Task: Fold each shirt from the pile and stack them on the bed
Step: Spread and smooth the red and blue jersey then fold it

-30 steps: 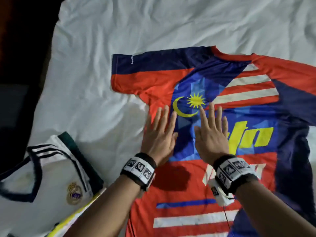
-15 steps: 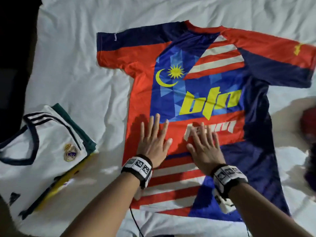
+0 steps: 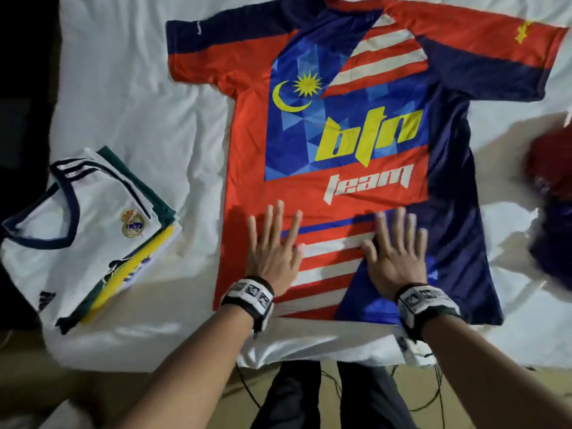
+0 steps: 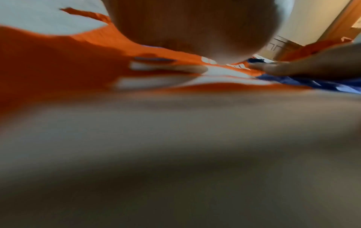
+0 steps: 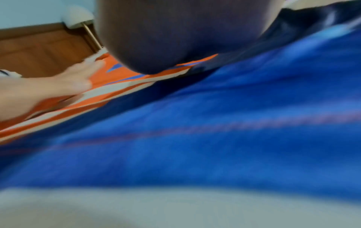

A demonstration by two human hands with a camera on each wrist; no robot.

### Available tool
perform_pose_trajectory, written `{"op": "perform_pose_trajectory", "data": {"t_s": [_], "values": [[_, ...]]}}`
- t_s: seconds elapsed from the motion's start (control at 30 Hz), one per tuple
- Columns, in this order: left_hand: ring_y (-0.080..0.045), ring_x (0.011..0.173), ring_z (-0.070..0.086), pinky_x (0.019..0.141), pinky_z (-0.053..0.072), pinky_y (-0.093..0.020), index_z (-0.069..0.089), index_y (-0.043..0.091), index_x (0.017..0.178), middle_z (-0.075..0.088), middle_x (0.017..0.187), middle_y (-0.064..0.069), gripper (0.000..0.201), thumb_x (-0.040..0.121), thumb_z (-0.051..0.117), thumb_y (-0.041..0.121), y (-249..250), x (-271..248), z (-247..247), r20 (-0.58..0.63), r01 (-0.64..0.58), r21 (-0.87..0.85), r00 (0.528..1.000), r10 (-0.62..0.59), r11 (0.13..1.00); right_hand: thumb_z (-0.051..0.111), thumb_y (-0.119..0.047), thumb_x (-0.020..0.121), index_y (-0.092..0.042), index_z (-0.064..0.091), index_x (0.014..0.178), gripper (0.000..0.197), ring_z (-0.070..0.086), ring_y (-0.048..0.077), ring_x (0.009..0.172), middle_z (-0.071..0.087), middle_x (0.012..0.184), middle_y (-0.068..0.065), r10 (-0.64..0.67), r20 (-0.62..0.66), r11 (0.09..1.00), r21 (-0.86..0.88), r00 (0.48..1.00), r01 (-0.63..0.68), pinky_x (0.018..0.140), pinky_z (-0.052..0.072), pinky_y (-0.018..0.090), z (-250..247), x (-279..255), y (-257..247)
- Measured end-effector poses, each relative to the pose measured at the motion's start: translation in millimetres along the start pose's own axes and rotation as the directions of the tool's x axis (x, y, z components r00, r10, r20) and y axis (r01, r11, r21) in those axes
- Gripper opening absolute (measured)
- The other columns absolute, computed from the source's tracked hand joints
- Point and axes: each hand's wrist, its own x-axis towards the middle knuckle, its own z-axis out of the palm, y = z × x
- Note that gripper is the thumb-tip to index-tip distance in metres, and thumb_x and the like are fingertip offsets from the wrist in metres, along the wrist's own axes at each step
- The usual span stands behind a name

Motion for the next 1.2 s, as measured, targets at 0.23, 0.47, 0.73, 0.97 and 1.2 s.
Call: {"op": "perform_pose_trajectory", "data": {"t_s": [0.23,0.47,0.73,0.97,1.2], "values": [[-0.033,0.159,-0.001,0.124,0.005,-0.062,0.006,0.032,0.165,-0.003,0.172,-0.012,0.075,0.100,0.031,0.061,-7,-19,34,0.037,0.135,0.057,0.990,-0.137,0.989,0.006,-0.069,0.098,-0.037,-0.003,0.162,0.072,-0.011,0.023,0.157,-0.014,0.170,-0.002,0.116,0.036,0.993,-0.021,0.993,-0.115,0.125,-0.009,0.049,30,-26,44],[-0.036,0.158,0.000,0.121,0.003,-0.069,0.019,0.018,0.164,0.002,0.171,-0.019,0.076,0.097,0.043,0.045,61,5,23,-0.041,0.020,0.002,0.999,-0.020,1.000,0.020,-0.059,0.101,-0.023,0.011,0.164,0.073,-0.003,0.034,0.157,-0.001,0.170,0.015,0.116,-0.132,0.992,-0.042,0.985,-0.122,0.125,-0.009,0.054,-1,-2,71],[-0.031,0.159,0.006,0.124,0.009,-0.062,0.014,0.020,0.165,0.004,0.172,-0.012,0.078,0.099,0.034,0.057,79,35,32,0.101,-0.002,0.017,0.995,0.000,1.000,0.016,-0.062,0.102,-0.030,-0.002,0.163,0.071,-0.010,0.022,0.157,-0.015,0.170,0.002,0.240,0.019,0.970,0.029,0.971,-0.240,0.125,-0.010,0.050,-7,15,125],[-0.036,0.140,0.042,0.108,0.034,-0.061,0.053,0.023,0.142,0.047,0.152,-0.011,0.051,0.100,0.040,0.050,119,99,-45,0.164,0.108,-0.034,0.981,-0.101,0.994,0.040,-0.043,0.090,-0.016,0.062,0.128,0.051,0.056,0.037,0.111,0.063,0.124,0.010,0.123,-0.255,0.992,0.036,0.959,-0.118,0.109,0.032,0.057,-77,59,132],[-0.034,0.112,0.059,0.092,0.045,-0.046,0.063,0.019,0.111,0.065,0.118,-0.006,0.031,0.100,0.047,0.043,186,243,-91,0.149,0.072,-0.154,0.988,-0.049,0.985,0.047,-0.032,0.100,-0.014,0.068,0.113,0.031,0.055,0.039,0.110,0.064,0.116,0.012,0.076,-0.254,0.981,0.194,0.964,-0.026,0.089,0.048,0.049,-159,200,133]]}}
